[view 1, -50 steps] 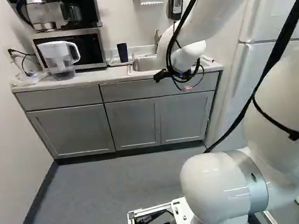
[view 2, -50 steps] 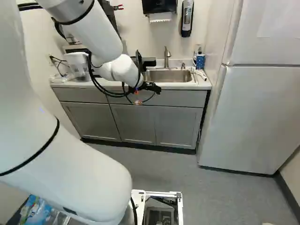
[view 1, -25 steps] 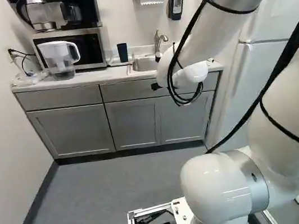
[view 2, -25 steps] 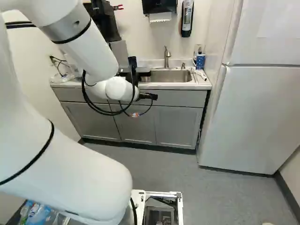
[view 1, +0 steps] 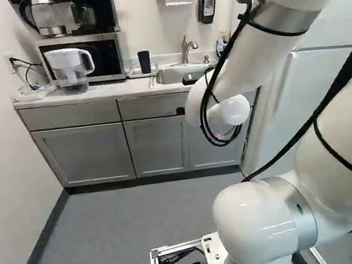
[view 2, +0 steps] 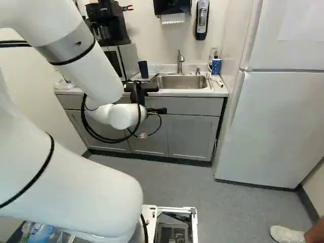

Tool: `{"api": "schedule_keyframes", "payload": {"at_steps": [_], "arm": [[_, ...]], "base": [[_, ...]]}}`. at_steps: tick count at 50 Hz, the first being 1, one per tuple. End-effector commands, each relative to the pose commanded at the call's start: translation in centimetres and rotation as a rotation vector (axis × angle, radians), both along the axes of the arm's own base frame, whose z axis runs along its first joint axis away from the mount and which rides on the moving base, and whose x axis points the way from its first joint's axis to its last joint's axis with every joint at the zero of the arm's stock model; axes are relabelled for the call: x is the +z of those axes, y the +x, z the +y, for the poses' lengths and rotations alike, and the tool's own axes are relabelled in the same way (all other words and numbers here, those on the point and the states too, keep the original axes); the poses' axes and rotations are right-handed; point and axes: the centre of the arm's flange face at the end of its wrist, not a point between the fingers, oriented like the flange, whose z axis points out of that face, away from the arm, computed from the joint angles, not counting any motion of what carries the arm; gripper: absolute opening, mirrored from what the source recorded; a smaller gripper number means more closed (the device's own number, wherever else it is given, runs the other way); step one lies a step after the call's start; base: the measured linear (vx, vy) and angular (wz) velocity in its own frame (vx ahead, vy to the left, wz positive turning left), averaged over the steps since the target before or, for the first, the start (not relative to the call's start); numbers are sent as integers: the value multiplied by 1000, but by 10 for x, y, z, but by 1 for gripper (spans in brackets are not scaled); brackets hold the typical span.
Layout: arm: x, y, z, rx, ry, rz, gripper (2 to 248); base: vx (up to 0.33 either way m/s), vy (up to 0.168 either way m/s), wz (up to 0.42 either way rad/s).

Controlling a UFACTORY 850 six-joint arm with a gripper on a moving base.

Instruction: Rinse the cup and place it in the tray

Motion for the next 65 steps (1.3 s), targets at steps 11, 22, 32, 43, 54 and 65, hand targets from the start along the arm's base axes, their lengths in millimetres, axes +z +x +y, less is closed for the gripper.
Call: {"api": "schedule_keyframes", "payload": {"at_steps": [11, 22, 32, 43, 54, 65], "arm": [[-11, -15, 4, 11, 0, -37, 247], [-19, -28, 7, 21, 0, -67, 247], [-25, -38, 9, 27, 0, -88, 247], [-30, -46, 10, 33, 1, -106, 247], [-33, -51, 11, 36, 1, -117, 247], [-34, -53, 12, 38, 2, -121, 247]], "base": [[0, 0, 0], [0, 0, 0], [0, 0, 0], [0, 0, 0], [0, 0, 0], [0, 0, 0]]}}
